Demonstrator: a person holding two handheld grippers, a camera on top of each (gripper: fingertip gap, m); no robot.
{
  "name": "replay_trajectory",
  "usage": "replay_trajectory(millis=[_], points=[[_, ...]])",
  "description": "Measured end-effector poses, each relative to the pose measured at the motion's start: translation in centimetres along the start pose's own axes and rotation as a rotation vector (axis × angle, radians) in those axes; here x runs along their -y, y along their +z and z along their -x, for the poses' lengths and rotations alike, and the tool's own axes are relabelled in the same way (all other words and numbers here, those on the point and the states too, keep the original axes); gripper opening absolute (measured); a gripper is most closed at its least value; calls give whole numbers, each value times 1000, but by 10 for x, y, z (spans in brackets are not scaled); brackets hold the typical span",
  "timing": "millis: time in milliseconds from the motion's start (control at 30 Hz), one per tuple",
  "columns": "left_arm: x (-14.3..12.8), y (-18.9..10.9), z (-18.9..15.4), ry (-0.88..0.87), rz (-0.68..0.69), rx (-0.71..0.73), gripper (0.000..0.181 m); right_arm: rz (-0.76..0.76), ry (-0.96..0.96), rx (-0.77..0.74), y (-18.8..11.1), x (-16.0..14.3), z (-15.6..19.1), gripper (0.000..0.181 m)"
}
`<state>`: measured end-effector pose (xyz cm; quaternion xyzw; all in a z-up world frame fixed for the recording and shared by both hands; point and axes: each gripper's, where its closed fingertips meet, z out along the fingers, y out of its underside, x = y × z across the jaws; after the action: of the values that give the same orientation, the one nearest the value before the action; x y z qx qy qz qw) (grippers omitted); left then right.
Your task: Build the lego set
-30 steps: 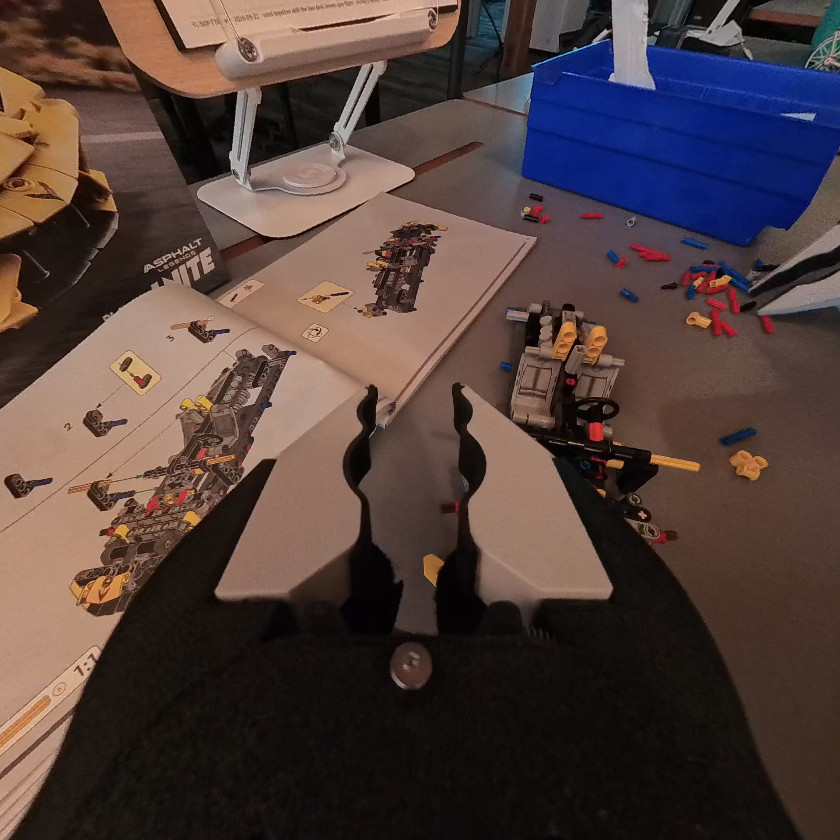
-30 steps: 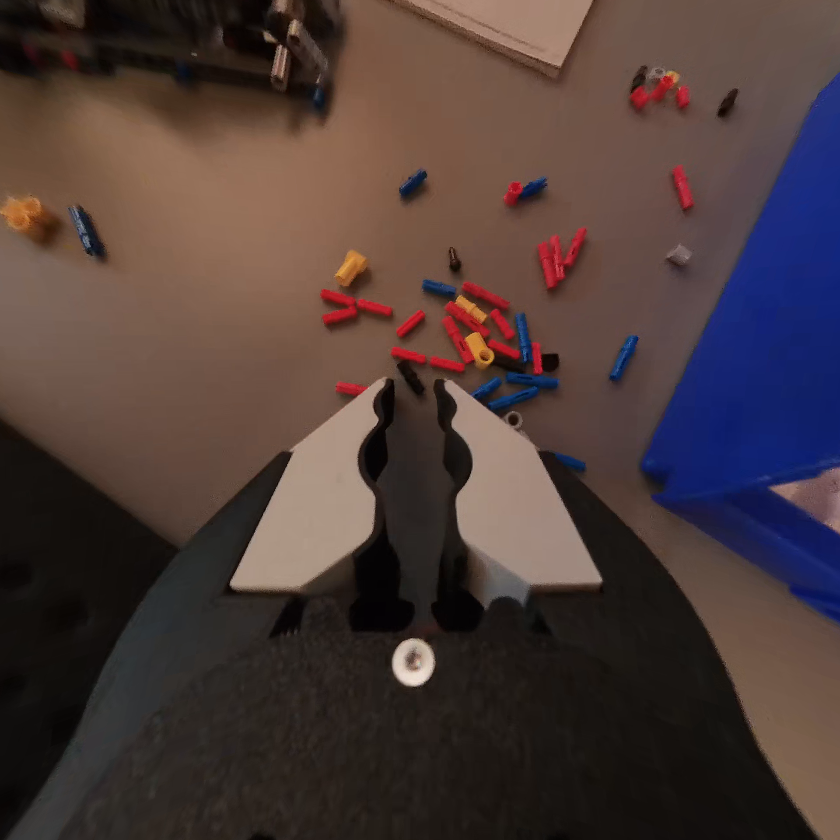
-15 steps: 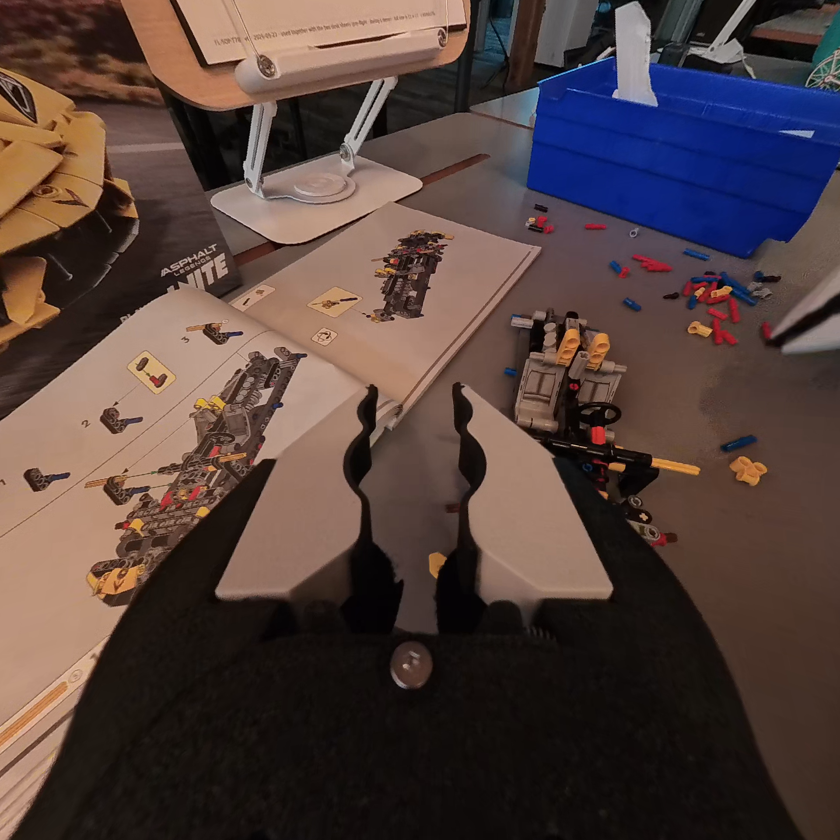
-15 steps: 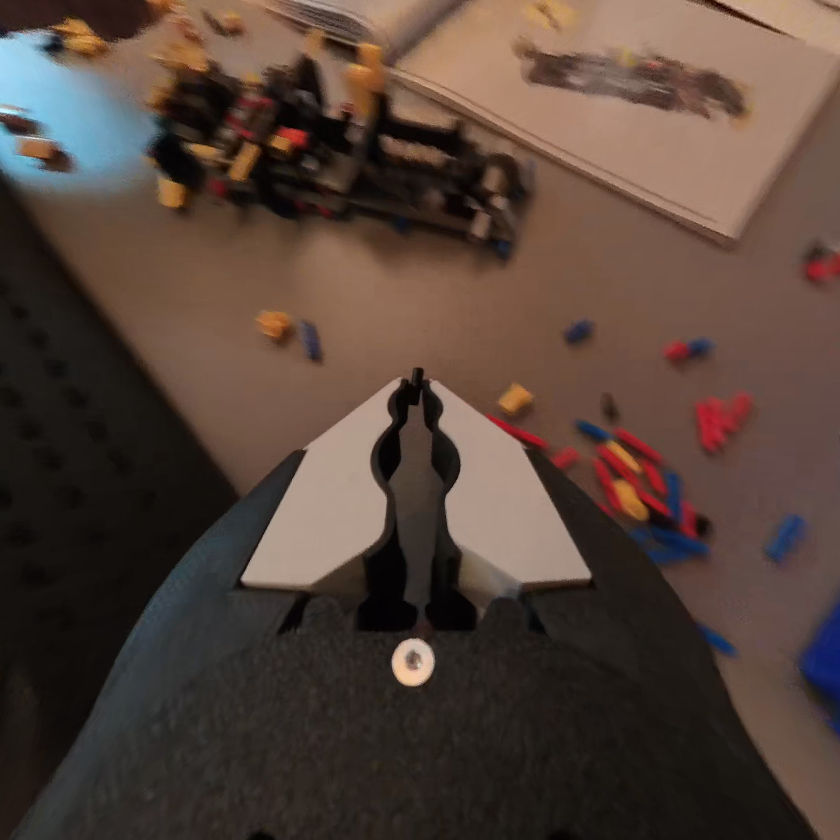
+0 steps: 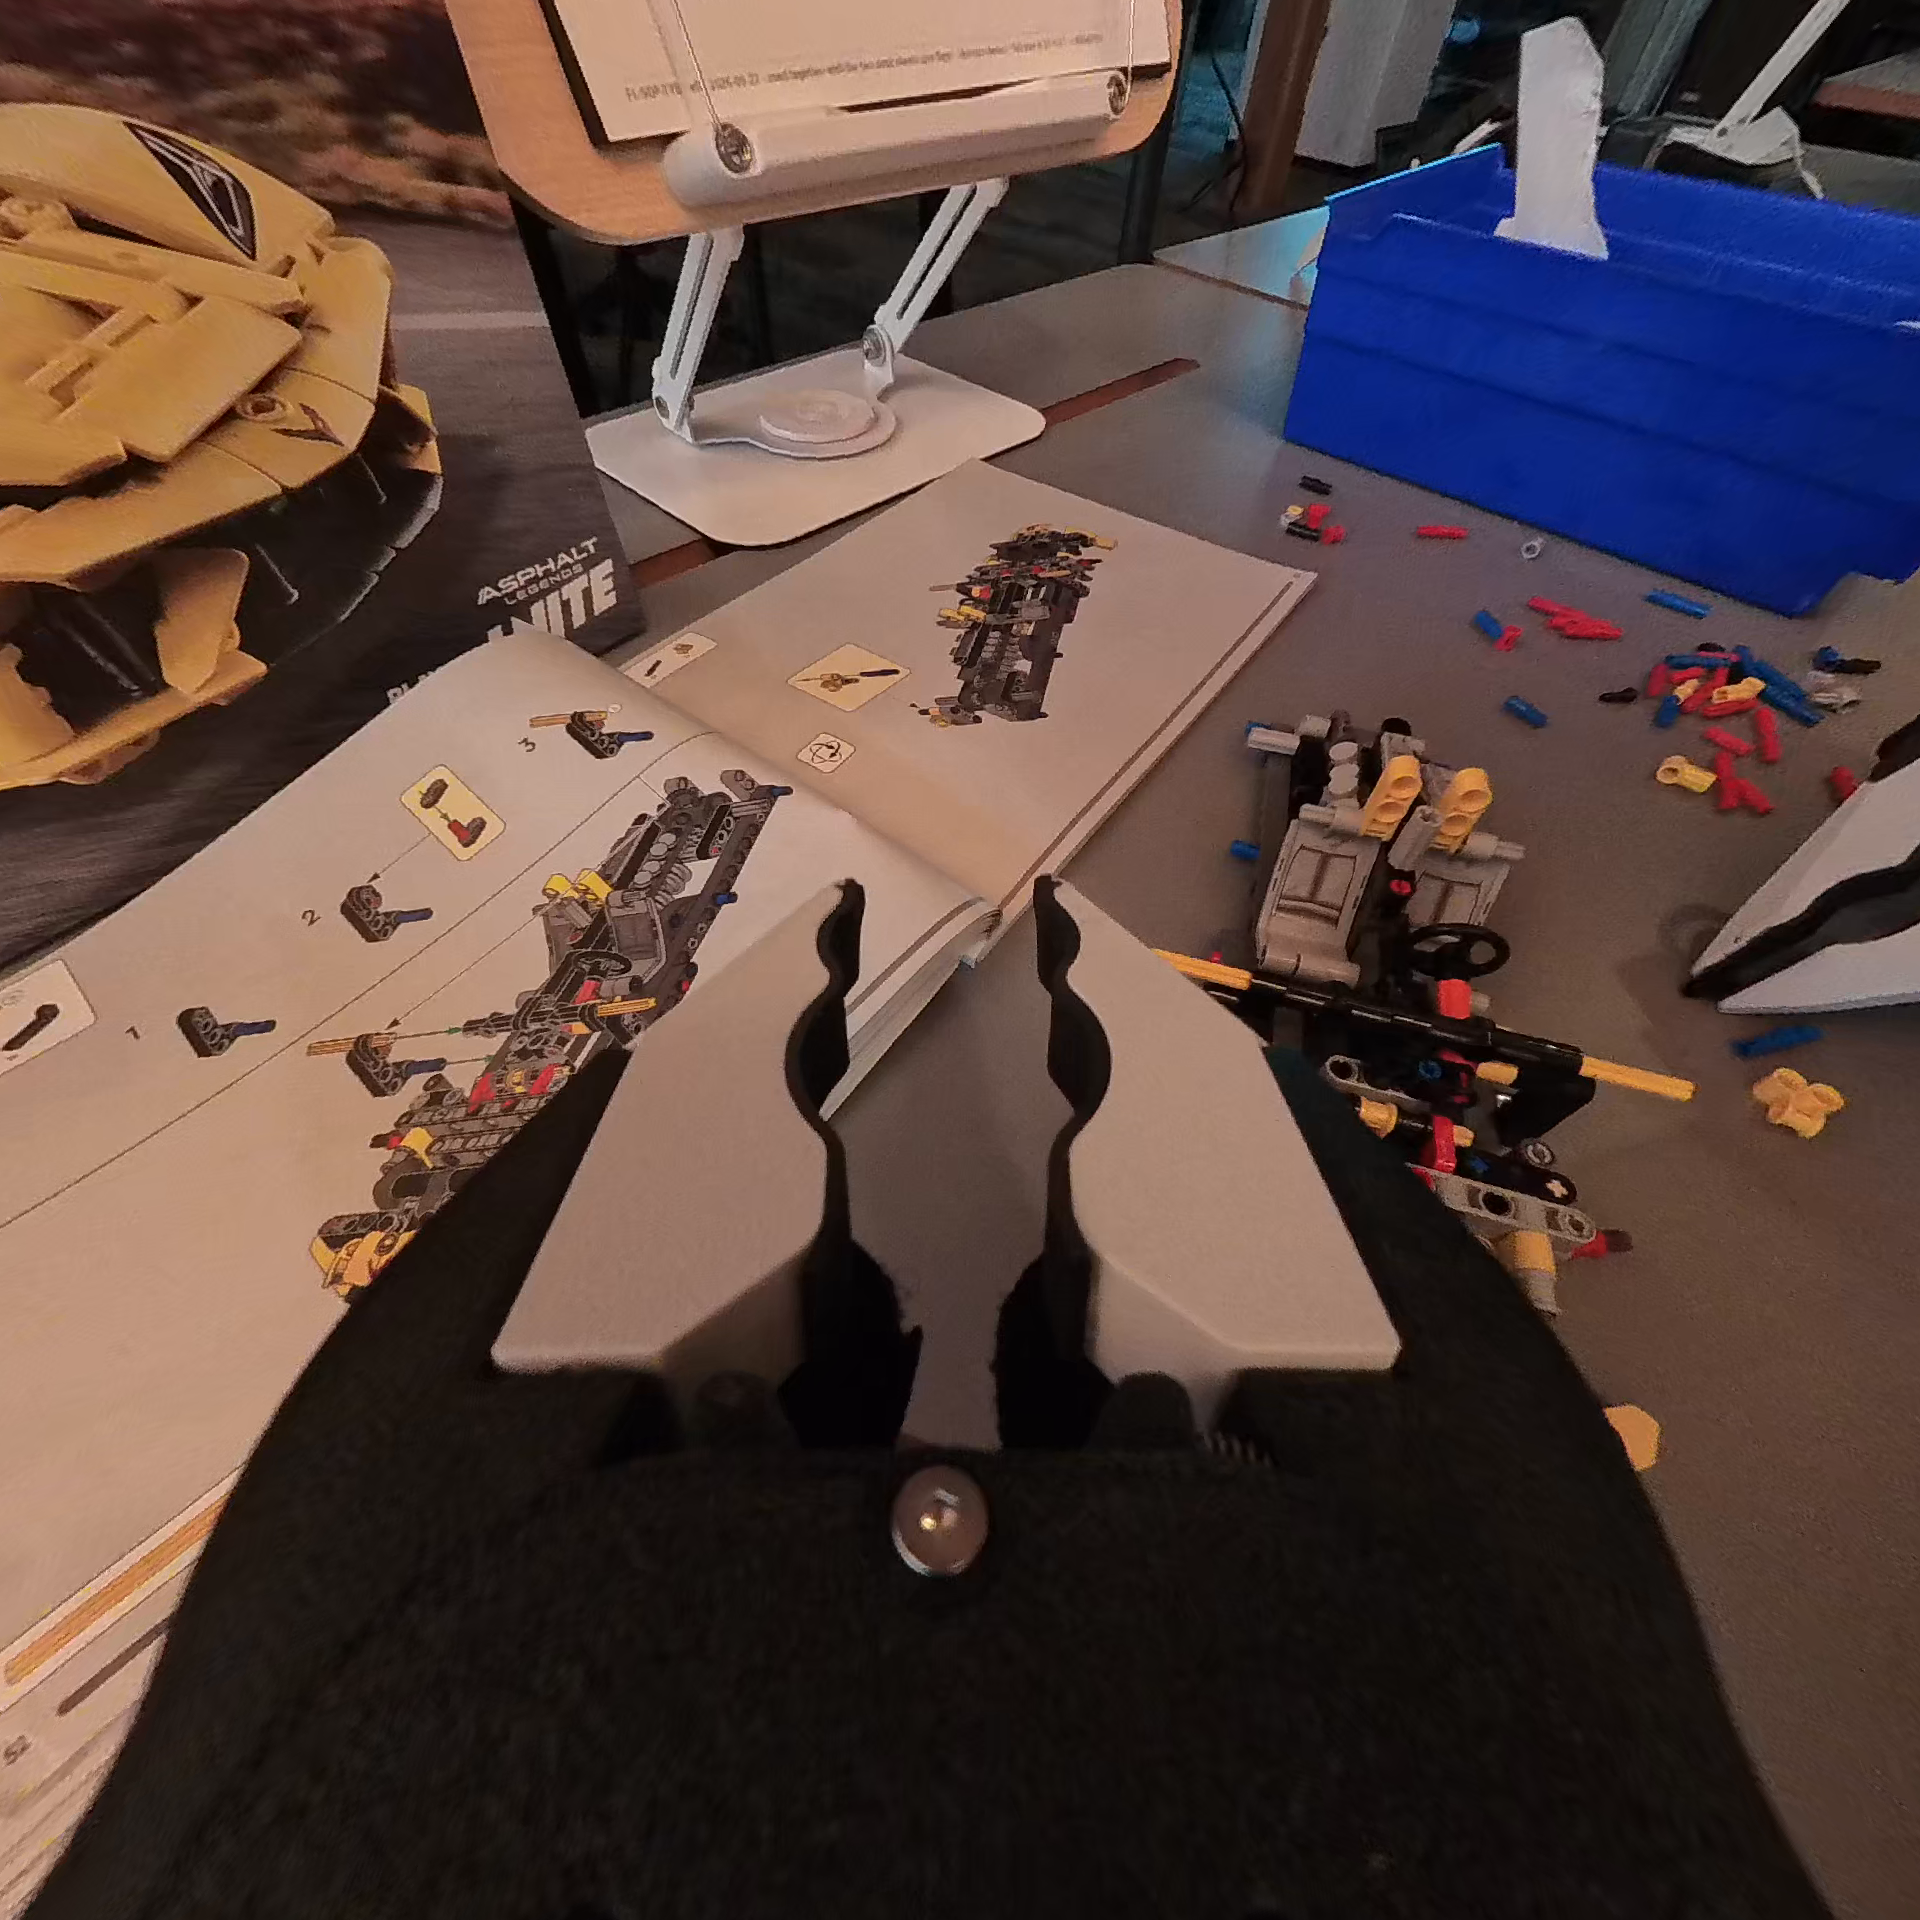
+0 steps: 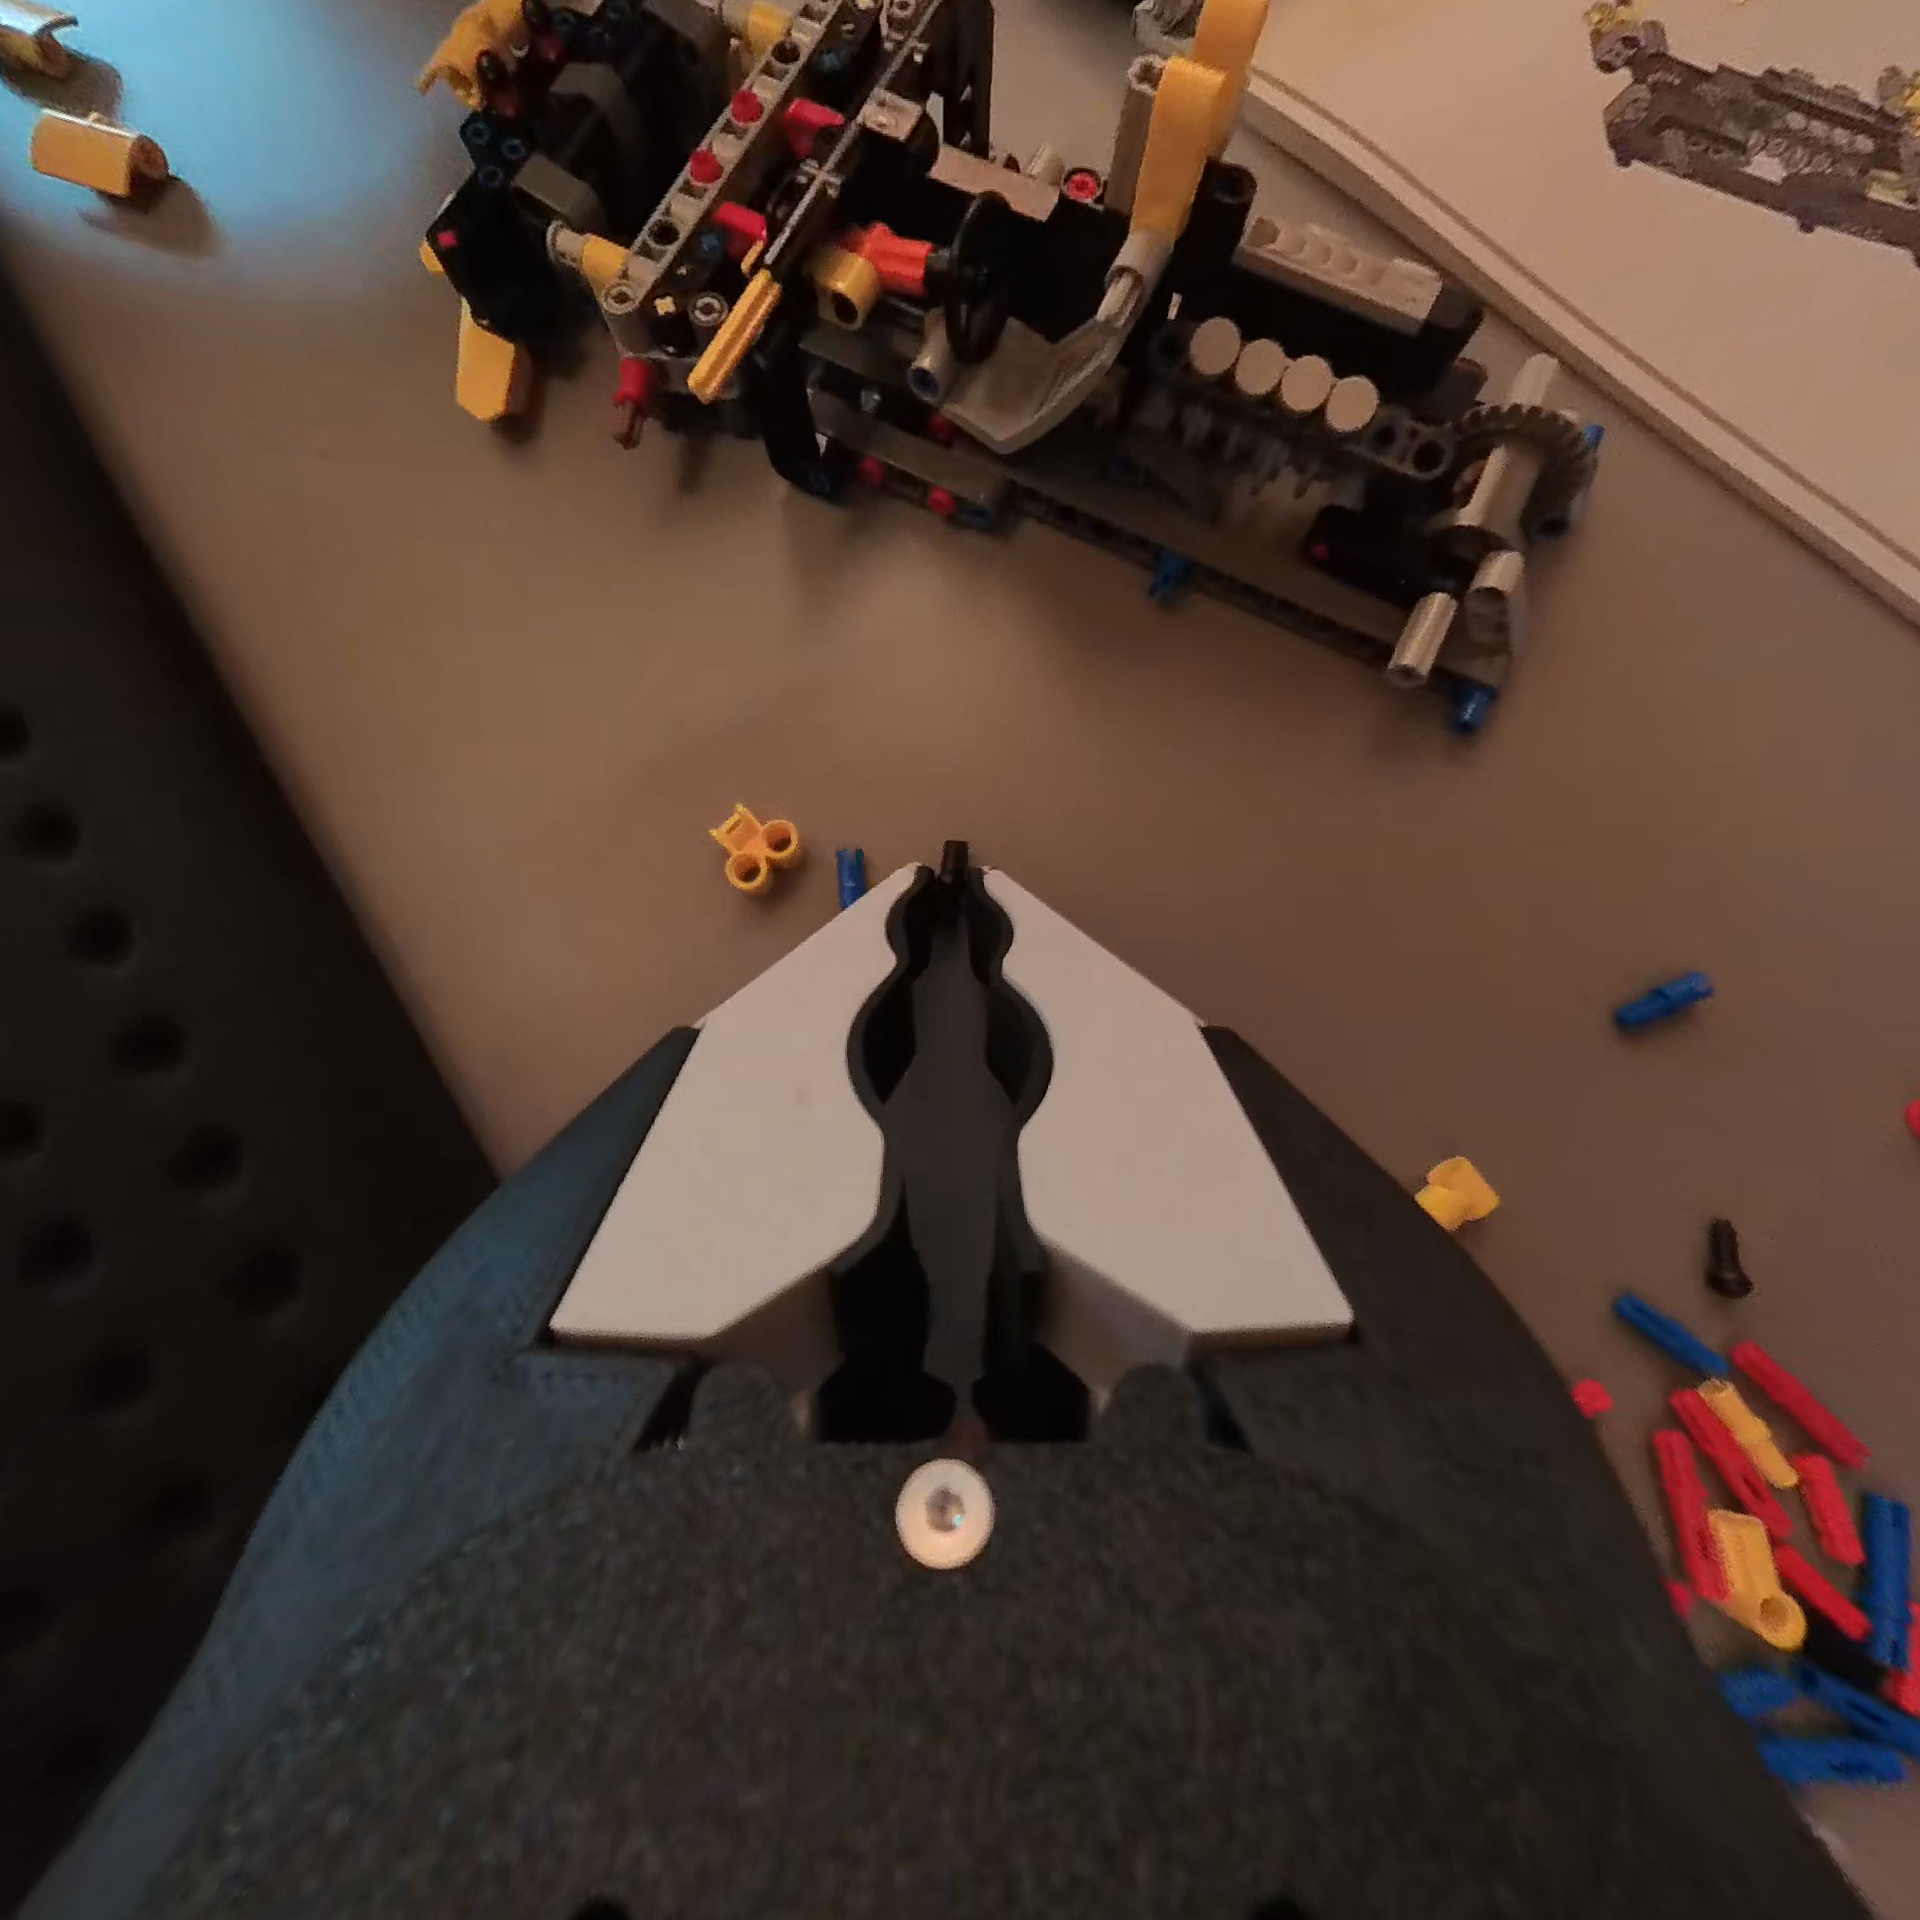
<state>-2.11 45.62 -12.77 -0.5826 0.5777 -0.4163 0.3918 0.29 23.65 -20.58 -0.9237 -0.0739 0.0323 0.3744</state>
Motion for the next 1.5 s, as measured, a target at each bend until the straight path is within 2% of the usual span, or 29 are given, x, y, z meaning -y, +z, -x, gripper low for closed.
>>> replay_trajectory(millis=[167,300,467,833,1033,1233,1367,1500], points=[[-4,1,6,12,15,24,35,-14,42,10,-1,1,1,13],[1,0,9,0,-1,21,35,-64,48,-31,-15,11,-2,17],[7,-6,7,37,-18,37,35,-200,92,-86,-33,34,0,19],[-8,-4,22,33,6,104,35,-464,270,-81,-58,84,9,21],[6,-27,43,26,-52,179,34,-514,270,-170,-64,104,-20,21],[1,-65,91,-9,-56,245,34,-550,274,-199,-59,139,-67,21],[-6,-69,111,-138,-86,204,34,-569,286,-223,-32,161,-120,22],[2,-72,111,-105,-127,228,34,-558,367,-185,2,153,-148,24]])
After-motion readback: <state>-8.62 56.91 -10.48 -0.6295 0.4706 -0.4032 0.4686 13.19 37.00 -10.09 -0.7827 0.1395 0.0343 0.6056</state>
